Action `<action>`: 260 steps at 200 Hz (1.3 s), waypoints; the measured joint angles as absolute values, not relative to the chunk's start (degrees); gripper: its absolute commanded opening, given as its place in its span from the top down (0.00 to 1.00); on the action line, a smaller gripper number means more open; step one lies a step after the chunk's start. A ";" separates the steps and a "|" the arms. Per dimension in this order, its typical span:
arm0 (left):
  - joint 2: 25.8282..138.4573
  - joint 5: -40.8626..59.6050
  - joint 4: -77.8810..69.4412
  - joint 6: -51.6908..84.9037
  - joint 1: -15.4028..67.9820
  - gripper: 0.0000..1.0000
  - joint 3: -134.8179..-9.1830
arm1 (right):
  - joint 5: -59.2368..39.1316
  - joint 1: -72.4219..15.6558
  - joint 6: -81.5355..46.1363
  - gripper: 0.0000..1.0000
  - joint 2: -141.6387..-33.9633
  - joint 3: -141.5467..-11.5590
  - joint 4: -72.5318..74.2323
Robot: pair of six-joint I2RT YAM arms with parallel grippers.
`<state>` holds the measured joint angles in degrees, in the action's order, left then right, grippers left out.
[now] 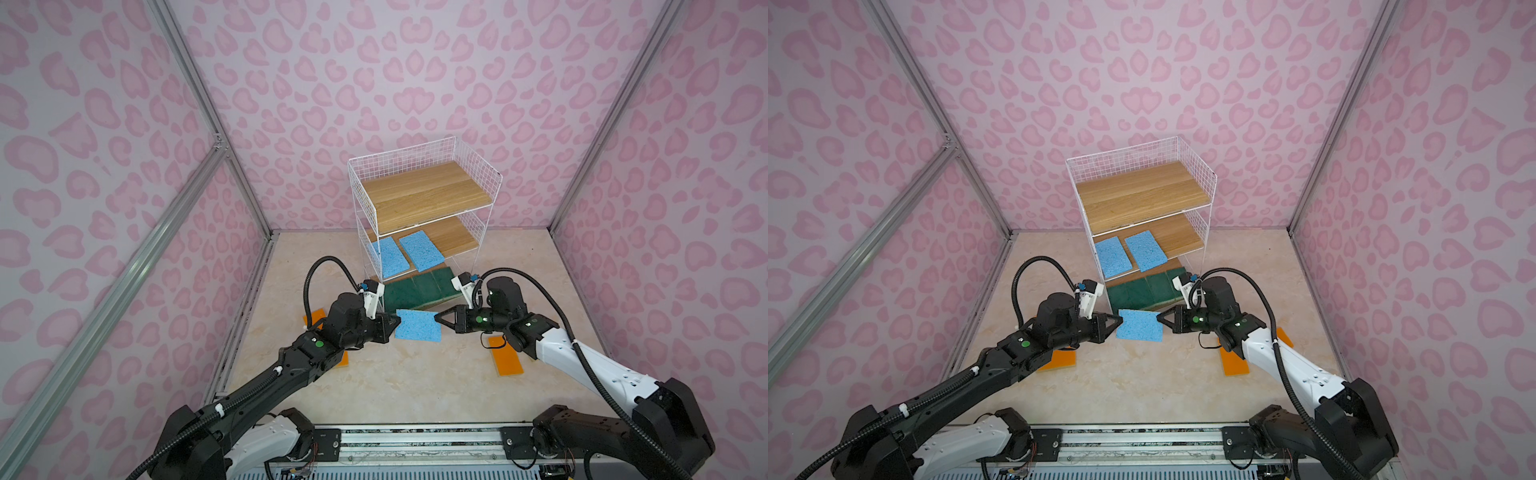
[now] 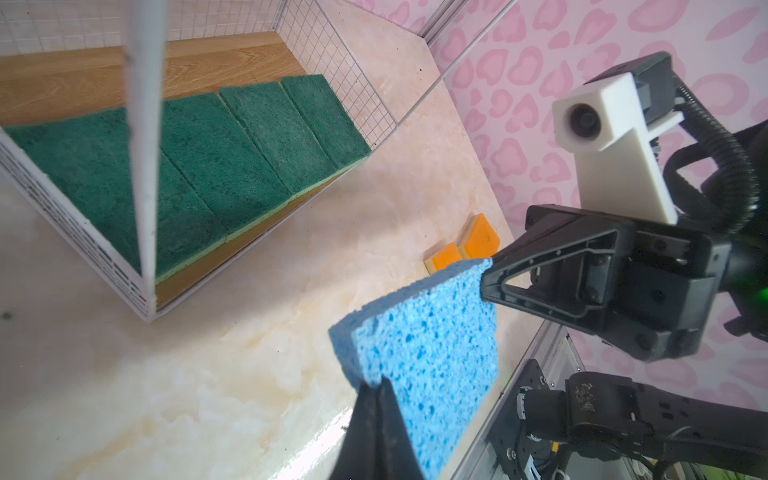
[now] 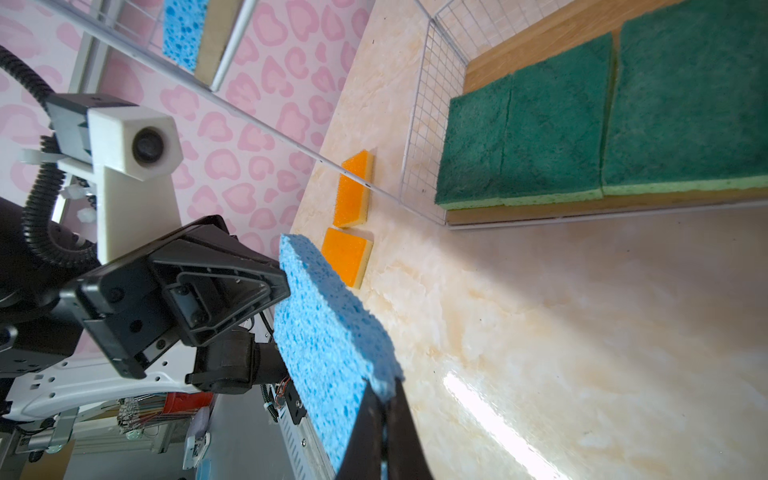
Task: Place and organize the cleaning sponges onto the shelf
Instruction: 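Grasp the blue sponge edge with the right gripper beside the left gripper, then open the left gripper and lift the blue sponge with the right gripper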
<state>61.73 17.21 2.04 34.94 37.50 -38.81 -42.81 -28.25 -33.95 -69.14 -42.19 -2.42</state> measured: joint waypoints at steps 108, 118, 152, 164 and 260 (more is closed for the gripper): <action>56.27 11.42 6.59 34.94 37.50 0.02 -38.04 | -35.03 -26.41 -35.97 1.00 -58.81 -41.54 -4.99; 56.16 10.96 7.07 34.94 37.50 0.02 -38.02 | -34.46 -26.04 -36.03 1.00 -57.91 -41.54 -5.78; 56.12 10.50 7.27 34.94 37.50 0.02 -37.91 | -33.39 -24.56 -36.03 1.00 -55.86 -41.69 -7.40; 56.10 10.46 7.27 34.92 37.50 0.02 -37.85 | -33.04 -23.86 -36.03 1.00 -55.20 -41.87 -8.40; 50.39 6.94 7.77 34.63 37.50 0.03 -32.73 | -17.72 -21.47 -39.46 1.00 -43.35 -47.16 -16.75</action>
<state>50.39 6.94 7.77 34.63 37.50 -32.73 -17.72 -21.47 -39.46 -43.35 -47.16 -16.75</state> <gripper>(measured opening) 0.969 0.049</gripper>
